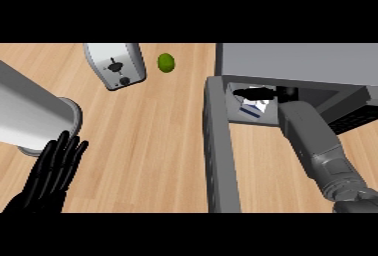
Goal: Pick up the milk, place it into the microwave and close the microwave
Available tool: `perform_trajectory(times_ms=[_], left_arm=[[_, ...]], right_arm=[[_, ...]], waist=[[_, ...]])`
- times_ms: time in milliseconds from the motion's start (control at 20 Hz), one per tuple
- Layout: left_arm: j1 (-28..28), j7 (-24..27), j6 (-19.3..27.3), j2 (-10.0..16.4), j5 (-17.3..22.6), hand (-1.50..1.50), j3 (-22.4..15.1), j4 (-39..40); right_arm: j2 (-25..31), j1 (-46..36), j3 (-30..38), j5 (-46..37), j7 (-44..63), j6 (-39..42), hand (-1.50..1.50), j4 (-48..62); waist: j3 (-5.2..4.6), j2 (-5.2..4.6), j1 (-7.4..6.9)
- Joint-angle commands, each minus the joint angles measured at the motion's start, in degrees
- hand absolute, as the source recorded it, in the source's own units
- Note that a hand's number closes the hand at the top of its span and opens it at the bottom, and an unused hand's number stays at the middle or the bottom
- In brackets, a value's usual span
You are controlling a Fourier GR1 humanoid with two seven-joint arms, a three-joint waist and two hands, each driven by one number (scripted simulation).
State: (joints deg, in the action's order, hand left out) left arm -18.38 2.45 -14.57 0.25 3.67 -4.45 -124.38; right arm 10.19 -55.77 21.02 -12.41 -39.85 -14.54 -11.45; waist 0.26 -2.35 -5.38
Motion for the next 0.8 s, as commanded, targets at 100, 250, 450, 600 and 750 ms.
perform_trajectory(times_ms=[100,250,450,600,750], left_arm=[[-2.26,2.14,-2.28,0.08,-0.10,-1.50,-2.15,3.79],[2.59,2.13,-3.69,2.04,1.29,-1.50,0.32,7.44],[4.02,-0.36,-3.81,1.71,-3.55,-1.50,-5.96,7.15],[6.88,1.50,-6.49,3.48,-3.67,1.50,-5.49,12.78],[7.01,2.00,-4.85,1.98,-8.67,1.50,-9.58,13.04]], right_arm=[[-0.35,1.70,1.34,1.72,-4.96,7.39,-1.50,1.49],[-1.61,3.82,2.09,2.71,-7.19,9.61,-1.50,2.16],[-2.82,6.77,2.52,3.62,-10.50,11.20,-1.50,1.71],[-2.12,10.09,1.36,3.05,-13.10,13.59,-1.50,0.71],[-1.47,12.36,0.11,3.03,-12.77,15.89,-1.50,-1.56]], waist=[[-0.11,0.89,1.63],[-0.13,1.06,2.57],[-0.12,1.46,3.41],[-0.19,1.79,4.39],[-0.24,2.26,5.10]])
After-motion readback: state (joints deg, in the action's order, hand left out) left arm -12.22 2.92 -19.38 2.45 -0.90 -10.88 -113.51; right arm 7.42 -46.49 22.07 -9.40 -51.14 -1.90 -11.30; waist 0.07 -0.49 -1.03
